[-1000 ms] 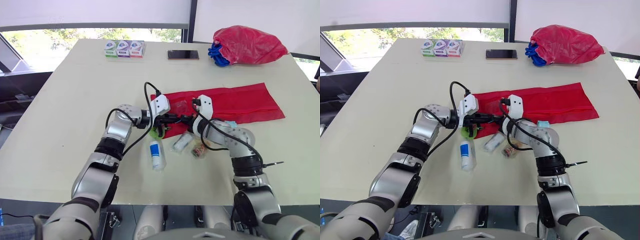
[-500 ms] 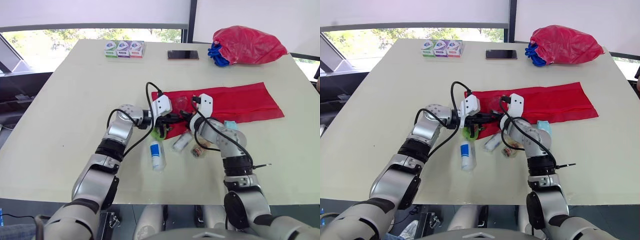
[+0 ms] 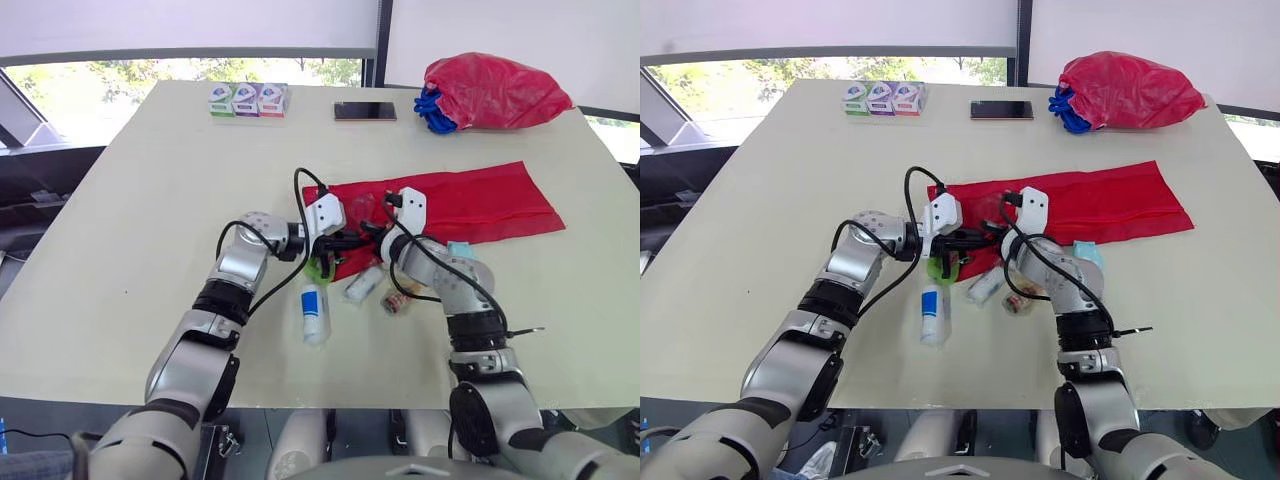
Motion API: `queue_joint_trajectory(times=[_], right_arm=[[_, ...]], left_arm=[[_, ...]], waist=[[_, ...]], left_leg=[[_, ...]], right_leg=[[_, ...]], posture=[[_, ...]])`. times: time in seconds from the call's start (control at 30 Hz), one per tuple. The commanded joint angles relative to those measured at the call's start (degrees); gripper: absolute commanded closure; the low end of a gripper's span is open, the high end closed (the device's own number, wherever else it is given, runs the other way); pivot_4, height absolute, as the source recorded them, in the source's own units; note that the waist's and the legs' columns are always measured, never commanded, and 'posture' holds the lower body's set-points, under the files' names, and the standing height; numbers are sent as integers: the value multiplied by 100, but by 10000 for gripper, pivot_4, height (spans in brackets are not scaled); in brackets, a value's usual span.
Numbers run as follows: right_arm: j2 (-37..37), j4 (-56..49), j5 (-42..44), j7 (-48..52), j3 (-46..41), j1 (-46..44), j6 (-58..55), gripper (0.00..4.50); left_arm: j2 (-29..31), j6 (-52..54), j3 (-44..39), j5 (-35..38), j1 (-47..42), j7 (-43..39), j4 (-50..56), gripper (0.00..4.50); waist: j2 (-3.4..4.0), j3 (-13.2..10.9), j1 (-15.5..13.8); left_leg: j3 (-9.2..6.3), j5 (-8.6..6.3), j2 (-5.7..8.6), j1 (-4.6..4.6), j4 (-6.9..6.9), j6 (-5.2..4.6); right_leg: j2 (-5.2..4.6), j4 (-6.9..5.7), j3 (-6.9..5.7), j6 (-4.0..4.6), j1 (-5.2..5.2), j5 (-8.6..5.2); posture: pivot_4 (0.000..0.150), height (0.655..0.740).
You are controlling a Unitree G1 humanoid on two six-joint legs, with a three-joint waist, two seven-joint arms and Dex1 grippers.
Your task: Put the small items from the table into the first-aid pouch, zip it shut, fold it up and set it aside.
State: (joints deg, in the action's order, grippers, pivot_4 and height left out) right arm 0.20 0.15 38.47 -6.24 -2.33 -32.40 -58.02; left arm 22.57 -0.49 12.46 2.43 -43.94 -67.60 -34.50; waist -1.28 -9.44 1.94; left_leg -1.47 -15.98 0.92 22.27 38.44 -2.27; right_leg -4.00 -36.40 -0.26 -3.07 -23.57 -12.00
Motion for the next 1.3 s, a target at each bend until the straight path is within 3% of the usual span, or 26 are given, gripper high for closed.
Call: queue_joint_trajectory(times=[0.03, 0.13, 0.4, 0.57, 0.7, 0.8, 1.03, 1.23, 1.3], right_arm=[[-479, -1043, 317, 530, 16, 186, -522, 44578], [-1004, -1849, 633, 1040, -35, 538, -789, 44578], [-2547, -3227, 322, 2762, -392, 1664, 676, 44578], [-3605, -3196, -112, 4686, -1262, 2685, 2656, 44578], [-4113, -3000, 20, 5574, -1929, 3281, 3196, 44578], [-4200, -3064, 671, 5847, -2559, 3578, 3074, 36363], [-4321, -3427, 1046, 5854, -3048, 4193, 2919, 1999], [-4301, -3501, 1090, 5722, -3037, 4256, 3016, 443], [-4288, -3526, 1065, 5676, -2978, 4229, 3045, 0]], left_arm=[[67, -162, -51, -18, -203, -32, -170, 45000], [141, -284, -109, -48, -319, 1, -450, 45000], [465, -564, -250, -131, -529, 82, -1114, 45000], [834, -643, -348, -138, -465, 76, -1270, 45000], [1092, -740, -413, -177, -326, 121, -1360, 45000], [1315, -762, -540, -159, -214, 225, -1360, 45000], [1704, -885, -727, -201, -27, 533, -1441, 45000], [1842, -877, -742, -204, 1, 567, -1593, 45000], [1877, -798, -766, -157, 11, 428, -1533, 39044]], waist=[[0, 0, 4], [-1, 0, 3], [-3, 0, 2], [-7, -1, 11], [-12, -3, 9], [-13, -4, 5], [-13, -4, -37], [-15, -4, -105], [-15, -4, -116]], left_leg=[[-1, 0, 0, 2, 0, 0], [-6, 0, -1, 7, -2, 0], [-8, 0, -4, 5, -1, 0], [0, 0, -4, 8, 0, 0], [0, 0, -10, 4, 0, 0], [1, 0, -15, -10, 0, 0], [6, -1, -22, -24, -1, 1], [14, -1, -21, -25, -1, 1], [13, -1, -21, -24, -1, 1]], right_leg=[[0, 1, 0, 0, -1, 0], [0, 8, -6, 0, -2, 0], [4, 8, -9, -3, 0, -1], [4, 20, -6, -5, 1, -1], [9, 20, -6, -5, 4, -1], [10, 19, -5, -4, 15, -1], [8, 19, -1, -4, 24, -1], [5, 21, 2, -4, 24, -1], [6, 21, 2, -4, 24, -1]], posture=[[1500, 7400], [1500, 7400], [1500, 7400], [1500, 7400], [1500, 7400], [1500, 7400], [1500, 7400], [1500, 7400], [1500, 7400]])
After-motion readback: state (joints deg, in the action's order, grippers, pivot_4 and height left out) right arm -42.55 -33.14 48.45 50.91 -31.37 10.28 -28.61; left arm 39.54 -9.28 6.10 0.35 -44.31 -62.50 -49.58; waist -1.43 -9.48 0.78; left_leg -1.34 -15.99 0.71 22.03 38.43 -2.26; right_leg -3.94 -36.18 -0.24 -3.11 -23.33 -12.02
